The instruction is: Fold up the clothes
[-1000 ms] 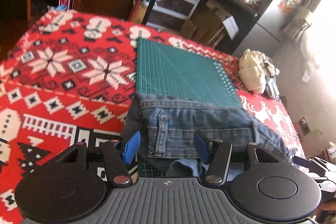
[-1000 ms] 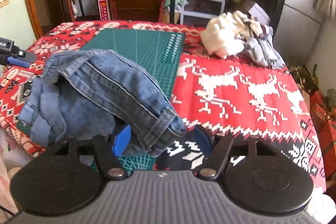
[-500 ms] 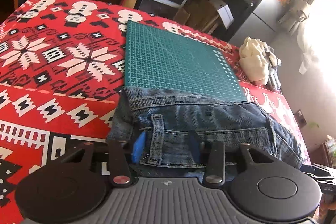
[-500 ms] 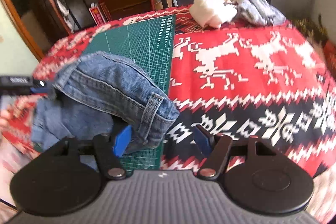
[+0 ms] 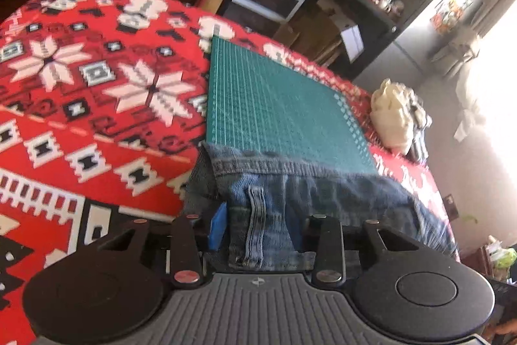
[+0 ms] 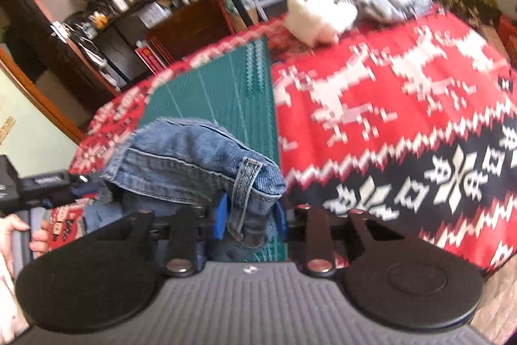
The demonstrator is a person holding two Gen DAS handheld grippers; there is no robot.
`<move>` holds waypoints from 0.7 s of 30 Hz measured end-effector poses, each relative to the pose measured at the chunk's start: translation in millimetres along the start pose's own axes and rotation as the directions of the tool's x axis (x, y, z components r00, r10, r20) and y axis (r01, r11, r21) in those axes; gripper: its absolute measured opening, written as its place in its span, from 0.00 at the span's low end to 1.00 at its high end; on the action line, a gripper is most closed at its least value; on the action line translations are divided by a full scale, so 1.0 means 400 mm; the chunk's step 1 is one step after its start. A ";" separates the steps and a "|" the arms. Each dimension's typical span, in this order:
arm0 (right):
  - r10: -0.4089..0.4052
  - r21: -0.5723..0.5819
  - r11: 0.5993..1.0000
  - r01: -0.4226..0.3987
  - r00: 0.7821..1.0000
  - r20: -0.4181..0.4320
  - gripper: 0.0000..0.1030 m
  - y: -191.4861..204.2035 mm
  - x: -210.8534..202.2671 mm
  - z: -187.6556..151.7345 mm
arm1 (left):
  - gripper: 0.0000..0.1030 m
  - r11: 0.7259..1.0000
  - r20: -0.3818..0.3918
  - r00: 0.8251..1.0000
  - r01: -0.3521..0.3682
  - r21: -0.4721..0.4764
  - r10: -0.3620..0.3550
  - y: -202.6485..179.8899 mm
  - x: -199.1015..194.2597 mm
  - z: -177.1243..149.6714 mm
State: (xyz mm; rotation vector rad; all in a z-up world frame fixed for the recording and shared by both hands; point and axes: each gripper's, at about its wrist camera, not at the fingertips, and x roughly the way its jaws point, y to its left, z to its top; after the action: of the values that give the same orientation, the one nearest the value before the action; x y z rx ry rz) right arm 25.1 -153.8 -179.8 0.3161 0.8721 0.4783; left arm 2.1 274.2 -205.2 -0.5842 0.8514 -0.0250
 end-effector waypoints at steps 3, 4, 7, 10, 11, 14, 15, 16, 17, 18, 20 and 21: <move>0.005 0.036 0.999 -0.005 1.000 -0.022 0.32 -0.017 0.008 -0.001 | 0.35 1.000 -0.043 0.999 -0.008 -0.010 0.007 0.001 0.014 -0.005; 0.003 0.054 0.999 -0.001 0.999 -0.035 0.32 -0.025 0.016 -0.005 | 0.35 1.000 -0.041 0.999 -0.010 -0.010 0.009 -0.001 0.014 -0.004; 0.024 0.087 0.996 -0.020 0.999 -0.042 0.33 -0.032 0.030 -0.016 | 0.30 0.999 -0.030 1.000 -0.002 -0.036 0.001 0.002 0.013 -0.005; 0.025 0.070 0.997 -0.024 0.999 -0.026 0.21 -0.019 0.028 -0.017 | 0.11 0.999 -0.009 1.000 -0.013 -0.045 0.013 0.000 -0.002 -0.009; 0.019 0.047 0.999 -0.019 1.000 -0.017 0.18 -0.008 0.022 -0.013 | 0.10 0.999 0.004 1.000 -0.025 -0.044 0.025 -0.006 -0.011 -0.008; -0.001 -0.028 1.000 0.002 1.000 0.021 0.15 0.024 -0.007 0.003 | 0.09 0.998 0.058 0.997 -0.059 -0.013 0.060 -0.038 -0.058 -0.013; -0.007 -0.052 0.999 0.009 0.999 0.034 0.14 0.034 -0.018 0.008 | 0.09 0.998 0.076 0.995 -0.060 0.000 0.059 -0.051 -0.075 -0.016; -0.010 -0.063 0.998 0.013 0.999 0.049 0.14 0.040 -0.030 0.014 | 0.09 0.998 0.090 0.994 -0.056 0.011 0.055 -0.062 -0.090 -0.017; -0.010 -0.069 0.997 0.014 0.998 0.065 0.14 0.045 -0.044 0.020 | 0.08 0.998 0.104 0.993 -0.052 0.024 0.049 -0.074 -0.107 -0.020; -0.008 -0.073 0.997 0.013 0.997 0.079 0.13 0.049 -0.055 0.026 | 0.08 0.998 0.121 0.992 -0.047 0.040 0.042 -0.090 -0.130 -0.025; -0.002 -0.081 0.997 0.012 0.993 0.118 0.13 0.050 -0.084 0.040 | 0.08 0.998 0.146 0.989 -0.028 0.056 0.019 -0.115 -0.172 -0.032; 0.000 -0.087 0.996 0.013 0.990 0.141 0.12 0.051 -0.099 0.047 | 0.08 0.998 0.158 0.987 -0.018 0.064 0.007 -0.126 -0.193 -0.035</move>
State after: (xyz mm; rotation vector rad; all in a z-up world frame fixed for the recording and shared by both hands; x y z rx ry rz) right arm 12.8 -158.4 -133.0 0.2632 0.7130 0.4810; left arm -48.9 244.1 -133.2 -0.5123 0.6980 0.0048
